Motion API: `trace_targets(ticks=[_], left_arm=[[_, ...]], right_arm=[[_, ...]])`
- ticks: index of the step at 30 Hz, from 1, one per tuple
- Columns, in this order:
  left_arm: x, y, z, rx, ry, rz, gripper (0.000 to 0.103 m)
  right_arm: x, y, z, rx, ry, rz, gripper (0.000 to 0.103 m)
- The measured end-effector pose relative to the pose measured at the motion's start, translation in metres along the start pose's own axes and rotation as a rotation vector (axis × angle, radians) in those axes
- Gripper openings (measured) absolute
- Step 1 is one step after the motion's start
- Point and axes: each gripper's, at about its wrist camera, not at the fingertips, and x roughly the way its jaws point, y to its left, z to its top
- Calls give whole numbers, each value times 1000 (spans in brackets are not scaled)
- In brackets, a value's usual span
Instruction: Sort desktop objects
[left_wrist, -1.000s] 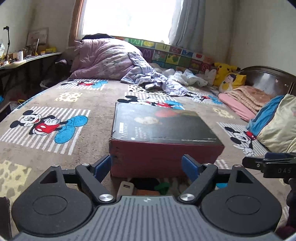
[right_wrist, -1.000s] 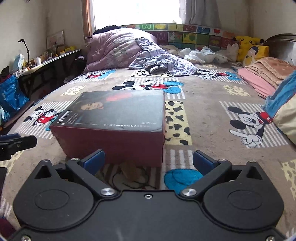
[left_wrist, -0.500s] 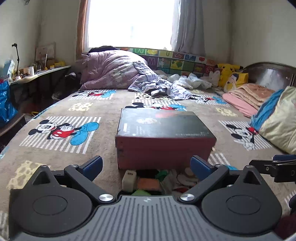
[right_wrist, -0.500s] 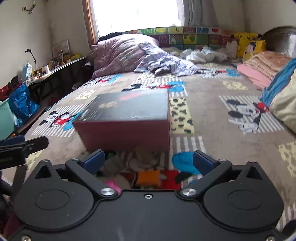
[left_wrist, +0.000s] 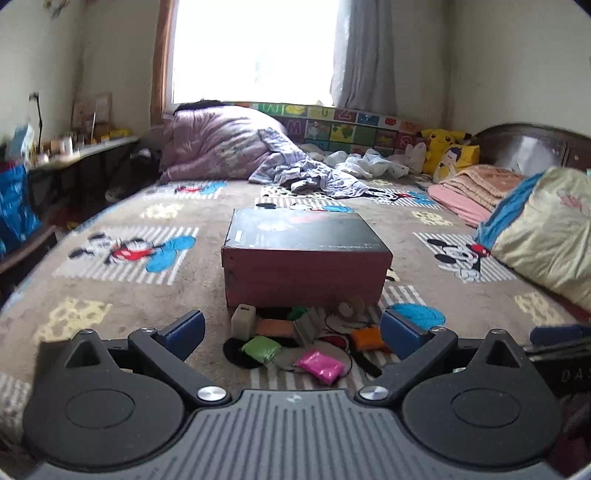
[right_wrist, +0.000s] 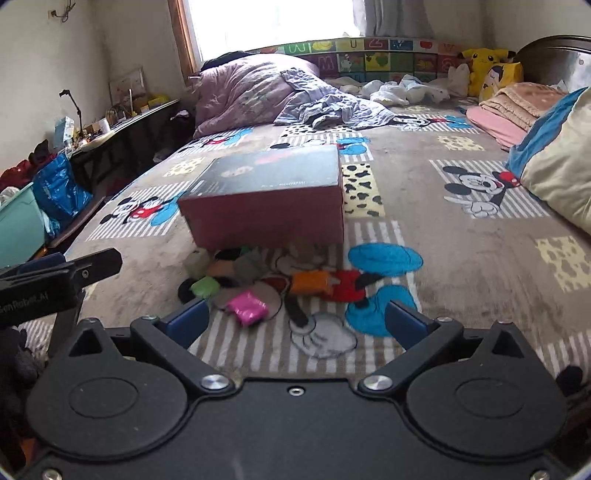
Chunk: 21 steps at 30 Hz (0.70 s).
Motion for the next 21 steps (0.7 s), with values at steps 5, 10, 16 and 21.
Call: trace_targets(ticks=[5, 10, 16, 21], left_arm=[[-27, -8, -16, 26, -6, -3, 102], [-47, -11, -23, 27, -12, -15, 102], [-63, -9, -22, 21, -46, -9, 102], [-69, -7, -22, 14, -50, -11, 102]], right_arm=[[-21, 8, -12, -46, -14, -15, 103], [-39, 15, -17, -62, -38, -10, 103], [-48, 23, -18, -80, -57, -11, 103], [-55, 28, -20, -96, -71, -9, 103]])
